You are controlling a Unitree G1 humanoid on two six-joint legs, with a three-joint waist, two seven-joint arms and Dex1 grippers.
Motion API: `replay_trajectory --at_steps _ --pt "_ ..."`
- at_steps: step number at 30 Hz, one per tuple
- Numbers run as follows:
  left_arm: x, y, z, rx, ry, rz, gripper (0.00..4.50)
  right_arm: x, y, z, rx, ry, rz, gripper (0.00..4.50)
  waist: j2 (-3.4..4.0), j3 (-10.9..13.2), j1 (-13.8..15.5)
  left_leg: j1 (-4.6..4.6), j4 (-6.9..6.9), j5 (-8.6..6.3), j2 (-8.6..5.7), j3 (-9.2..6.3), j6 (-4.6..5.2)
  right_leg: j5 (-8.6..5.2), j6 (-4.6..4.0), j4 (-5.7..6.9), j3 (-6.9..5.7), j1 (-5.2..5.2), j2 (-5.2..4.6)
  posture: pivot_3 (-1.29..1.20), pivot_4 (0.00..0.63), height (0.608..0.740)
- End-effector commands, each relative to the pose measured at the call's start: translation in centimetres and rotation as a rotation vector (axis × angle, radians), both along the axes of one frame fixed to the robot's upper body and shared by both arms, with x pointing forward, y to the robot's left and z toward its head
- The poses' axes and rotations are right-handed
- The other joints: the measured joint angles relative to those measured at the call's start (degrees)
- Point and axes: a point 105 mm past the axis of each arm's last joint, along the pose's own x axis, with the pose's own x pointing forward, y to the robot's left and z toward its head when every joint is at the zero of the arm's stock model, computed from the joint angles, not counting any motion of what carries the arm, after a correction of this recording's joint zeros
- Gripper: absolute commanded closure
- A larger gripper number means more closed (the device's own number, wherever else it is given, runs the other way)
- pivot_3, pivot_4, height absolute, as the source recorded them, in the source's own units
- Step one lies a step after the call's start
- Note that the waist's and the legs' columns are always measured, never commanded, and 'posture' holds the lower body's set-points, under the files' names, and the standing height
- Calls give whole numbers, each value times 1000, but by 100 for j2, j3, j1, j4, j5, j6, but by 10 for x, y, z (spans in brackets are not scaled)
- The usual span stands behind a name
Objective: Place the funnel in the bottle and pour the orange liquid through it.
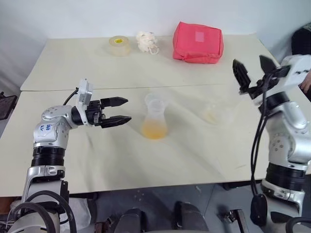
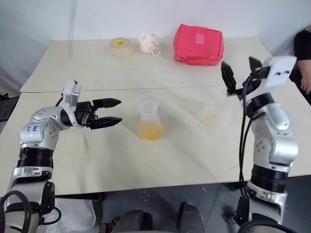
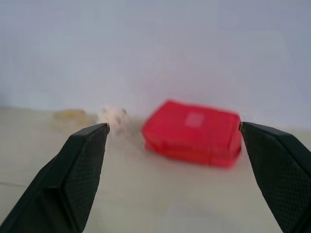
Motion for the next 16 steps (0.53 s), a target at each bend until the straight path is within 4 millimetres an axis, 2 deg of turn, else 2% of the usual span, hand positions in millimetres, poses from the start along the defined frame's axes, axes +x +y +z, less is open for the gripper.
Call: replay_trajectory --at_steps 1,2,5,9,13,16 --pt "-6 6 1 25 -21 -24 0 -33 17 14 -139 -40 233 10 0 0 9 0 1 0 0 0 0 0 0 1 0 0 0 0 150 740" --pt "-7 8 0 30 -17 -27 0 -41 20 7 -196 -11 294 10 -1 0 22 -1 0 0 0 0 0 0 0 -1 0 0 -1 0 150 740" --pt "-13 16 -5 45 -10 -45 0 -64 23 -32 -423 110 416 10 -5 -1 60 -4 -2 -1 -2 2 1 0 0 -5 -4 1 0 0 150 740" --pt "-24 32 -22 87 22 -31 0 -85 14 -68 -550 263 488 10 -12 2 114 -1 1 -1 -3 33 2 0 1 -24 5 2 -2 0 150 740" --pt "-33 47 -35 111 45 8 0 -104 1 -120 -705 421 560 10 -13 2 160 6 11 -1 5 36 2 0 1 -21 5 9 2 0 150 740" --pt "-39 50 -38 108 16 27 0 -104 -3 -134 -699 445 560 10 -13 2 169 12 14 -1 10 35 2 0 1 -23 9 18 -3 0 150 740"
